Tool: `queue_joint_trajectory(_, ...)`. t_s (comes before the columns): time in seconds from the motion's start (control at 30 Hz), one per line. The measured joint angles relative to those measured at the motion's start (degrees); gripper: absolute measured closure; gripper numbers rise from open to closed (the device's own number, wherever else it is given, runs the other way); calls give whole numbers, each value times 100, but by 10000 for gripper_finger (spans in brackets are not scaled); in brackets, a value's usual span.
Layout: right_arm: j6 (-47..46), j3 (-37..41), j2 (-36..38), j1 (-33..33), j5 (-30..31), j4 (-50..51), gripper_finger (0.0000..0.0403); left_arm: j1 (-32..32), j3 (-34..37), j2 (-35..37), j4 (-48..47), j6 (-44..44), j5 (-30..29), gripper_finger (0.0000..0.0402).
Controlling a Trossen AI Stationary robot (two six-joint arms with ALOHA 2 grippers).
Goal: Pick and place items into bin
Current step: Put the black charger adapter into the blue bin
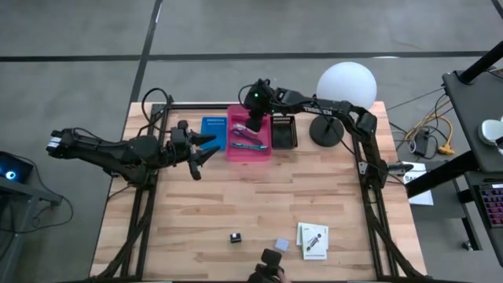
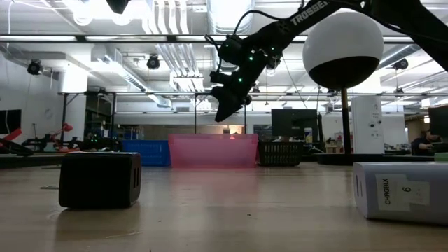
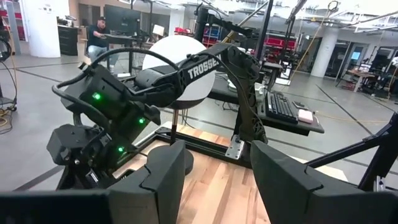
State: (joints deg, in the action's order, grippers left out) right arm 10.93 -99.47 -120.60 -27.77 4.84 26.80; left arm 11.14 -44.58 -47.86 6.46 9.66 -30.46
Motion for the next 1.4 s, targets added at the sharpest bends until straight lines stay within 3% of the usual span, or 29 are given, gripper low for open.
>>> queue_joint_trajectory(0.23,-605,-421,11,14,-21,1074,303,0,0,-9,-22,6,2,235)
queue_joint_trajectory(0.4,-95,-516,405,288,-87,1510,313,0,0,14,-20,4,1,235)
queue_joint_trajectory(0.63,-186,-213,1528,785,-1530,1365,331,0,-2,26,-249,-151,-4,235)
queue_joint_trajectory(0.77,-458,112,2163,1022,-1700,1149,338,-24,-2,-25,-284,-285,-11,235)
queue_joint_trajectory(0.93,-977,858,2985,1296,-1685,351,344,-31,-2,-60,-300,-268,-11,235)
queue_joint_trajectory(1.2,-1395,2862,4378,1770,-1695,-2891,344,-31,-2,-98,-306,-263,7,235)
queue_joint_trajectory(1.4,-1804,4078,5287,1681,-1552,-3041,344,-31,-2,-117,-298,-257,9,235)
